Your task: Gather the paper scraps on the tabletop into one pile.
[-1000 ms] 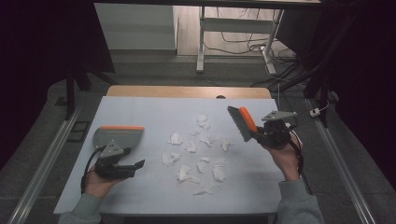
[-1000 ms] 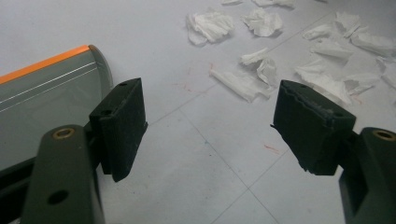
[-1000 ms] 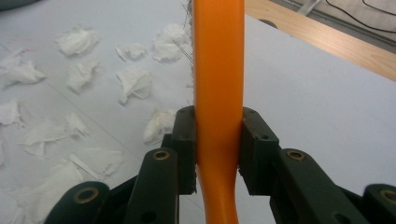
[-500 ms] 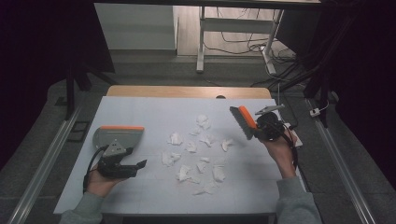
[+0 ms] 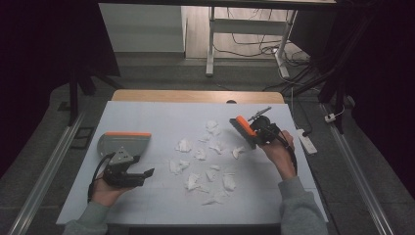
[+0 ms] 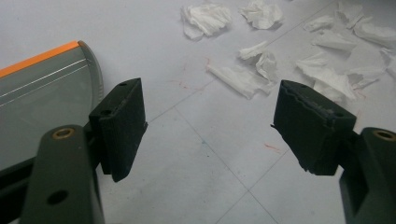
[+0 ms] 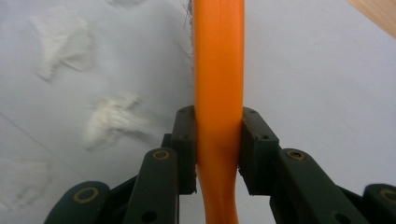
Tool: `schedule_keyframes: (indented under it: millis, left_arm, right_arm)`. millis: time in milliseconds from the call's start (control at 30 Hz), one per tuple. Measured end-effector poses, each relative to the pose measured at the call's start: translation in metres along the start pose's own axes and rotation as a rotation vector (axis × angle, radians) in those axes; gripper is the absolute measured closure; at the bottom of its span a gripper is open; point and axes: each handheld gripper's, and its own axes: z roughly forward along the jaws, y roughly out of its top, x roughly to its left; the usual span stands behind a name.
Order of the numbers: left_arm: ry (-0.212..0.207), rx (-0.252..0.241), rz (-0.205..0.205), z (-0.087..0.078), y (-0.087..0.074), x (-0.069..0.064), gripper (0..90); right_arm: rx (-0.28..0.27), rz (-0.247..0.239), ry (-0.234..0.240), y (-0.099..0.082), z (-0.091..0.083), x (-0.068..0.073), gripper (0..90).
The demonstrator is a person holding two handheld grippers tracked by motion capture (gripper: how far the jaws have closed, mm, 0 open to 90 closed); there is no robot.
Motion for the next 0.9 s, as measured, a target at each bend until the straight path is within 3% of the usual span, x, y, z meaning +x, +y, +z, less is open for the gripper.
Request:
schedule_keyframes:
  millis: [333,533,600,633,767,900]
  left_arm:
    - [-0.015,-0.015,-0.012,-0.003,0.000,0.002,26.2]
    - [-0.015,-0.013,-0.008,-0.003,0.000,0.002,26.2]
    - [-0.016,-0.015,-0.009,-0.003,0.000,0.002,26.3]
    - [-0.016,-0.015,-0.010,-0.003,0.000,0.002,26.3]
    - [-0.014,-0.016,-0.014,-0.004,0.000,0.004,26.4]
    - [-0.014,-0.011,-0.015,-0.003,-0.001,0.004,26.5]
  right_arm:
    - [0.030,-0.111,0.056,0.012,0.002,0.039,70.4]
    - [-0.017,-0.143,0.189,0.018,-0.005,0.059,70.4]
    - [-0.066,-0.119,0.258,0.019,-0.012,0.057,70.4]
    - [-0.094,-0.106,0.270,0.019,-0.016,0.055,70.4]
    - [-0.149,-0.087,0.183,0.017,-0.031,0.045,70.3]
    - [-0.168,-0.058,0.150,0.013,-0.031,0.035,70.3]
